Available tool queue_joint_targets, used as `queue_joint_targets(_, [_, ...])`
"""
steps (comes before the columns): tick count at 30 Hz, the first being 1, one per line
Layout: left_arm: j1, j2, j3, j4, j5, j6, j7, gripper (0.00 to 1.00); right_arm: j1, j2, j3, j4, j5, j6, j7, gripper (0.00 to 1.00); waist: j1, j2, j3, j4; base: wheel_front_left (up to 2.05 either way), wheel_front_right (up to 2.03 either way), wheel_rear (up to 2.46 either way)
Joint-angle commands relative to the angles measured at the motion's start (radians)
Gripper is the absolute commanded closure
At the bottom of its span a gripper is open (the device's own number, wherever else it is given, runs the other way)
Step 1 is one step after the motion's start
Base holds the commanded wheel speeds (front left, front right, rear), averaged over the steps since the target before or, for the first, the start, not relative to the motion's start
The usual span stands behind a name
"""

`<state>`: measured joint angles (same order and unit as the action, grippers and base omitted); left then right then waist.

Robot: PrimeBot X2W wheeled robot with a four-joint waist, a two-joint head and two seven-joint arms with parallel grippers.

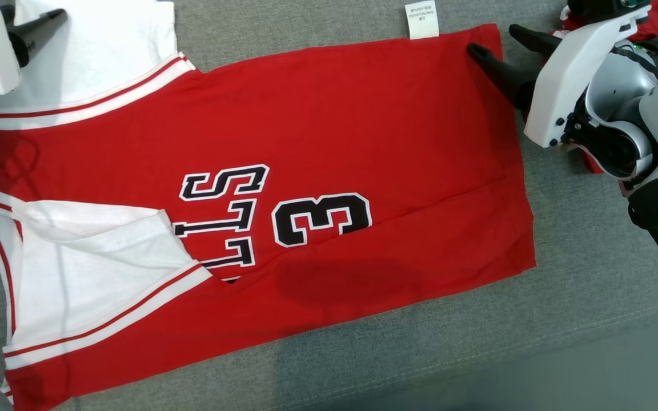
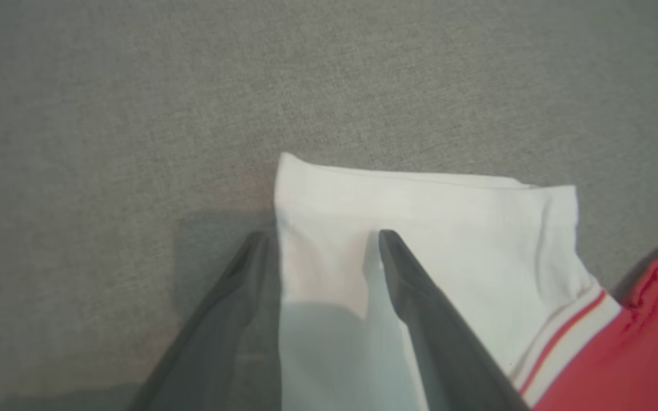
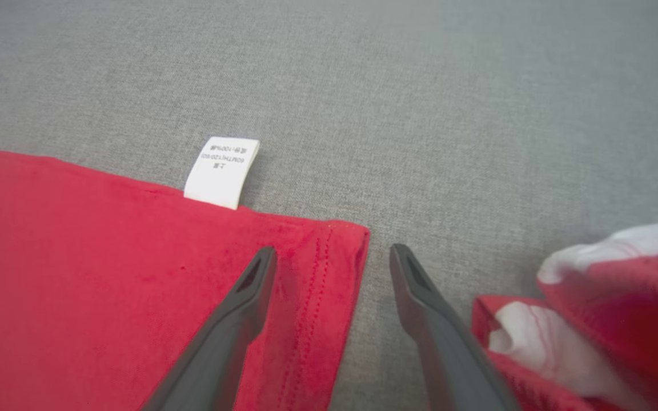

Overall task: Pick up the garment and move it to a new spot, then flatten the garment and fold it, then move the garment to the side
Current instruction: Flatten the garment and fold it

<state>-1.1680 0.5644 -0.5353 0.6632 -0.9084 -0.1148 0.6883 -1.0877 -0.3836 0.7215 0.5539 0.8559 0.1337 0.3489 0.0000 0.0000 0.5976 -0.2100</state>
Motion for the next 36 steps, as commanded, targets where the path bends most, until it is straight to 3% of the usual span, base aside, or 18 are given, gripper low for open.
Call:
queue_joint_targets(1, [-0.045,0.052,0.028,-0.012,-0.005,-0.008,-0.009,0.00,0.006,-0.004,0.006,-0.014,0.013,-0.003,-0.011,0.00,0.0000,0.0000,0.003,-0.004,0.00,0.00,0.00])
queue_joint_targets(8, [-0.077,0.050,0.008,0.029,-0.023,-0.015,-0.040,0.00,-0.022,-0.010,0.071,-0.002,0.064,-0.003,-0.036,0.00,0.0000,0.0000,0.013,-0.011,0.00,0.00,0.00])
queue_joint_targets(9, [-0.080,0.048,0.006,0.030,-0.030,-0.015,-0.044,0.00,-0.026,-0.011,0.078,0.002,0.069,-0.003,-0.040,0.09,0.0000,0.0000,0.012,-0.010,0.00,0.00,0.00])
queue_joint_targets(10, [-0.082,0.046,0.000,0.027,-0.036,-0.015,-0.048,0.52,-0.030,-0.012,0.085,0.006,0.075,-0.003,-0.045,0.54,0.0000,0.0000,0.011,-0.009,0.00,0.00,0.00])
queue_joint_targets(11, [-0.084,0.045,-0.007,0.019,-0.046,-0.015,-0.048,1.00,-0.034,-0.014,0.090,0.010,0.077,-0.003,-0.054,0.89,0.0000,0.0000,0.011,-0.008,0.00,0.00,0.00])
queue_joint_targets(12, [-0.086,0.048,-0.014,0.013,-0.052,-0.015,-0.052,1.00,-0.038,-0.016,0.094,0.016,0.081,-0.003,-0.059,1.00,0.0000,0.0000,0.012,-0.007,0.00,0.00,0.00])
queue_joint_targets(25, [-0.109,0.092,-0.085,-0.036,-0.122,-0.016,-0.135,1.00,-0.045,-0.052,0.114,0.032,0.181,-0.003,-0.126,1.00,0.0000,0.0000,-0.011,0.015,0.00,0.00,0.00])
queue_joint_targets(36, [-0.118,0.127,-0.114,-0.104,-0.236,-0.016,-0.103,1.00,-0.042,-0.176,0.146,-0.080,0.272,-0.003,-0.041,1.00,0.0000,0.0000,-0.048,0.060,0.00,0.00,0.00])
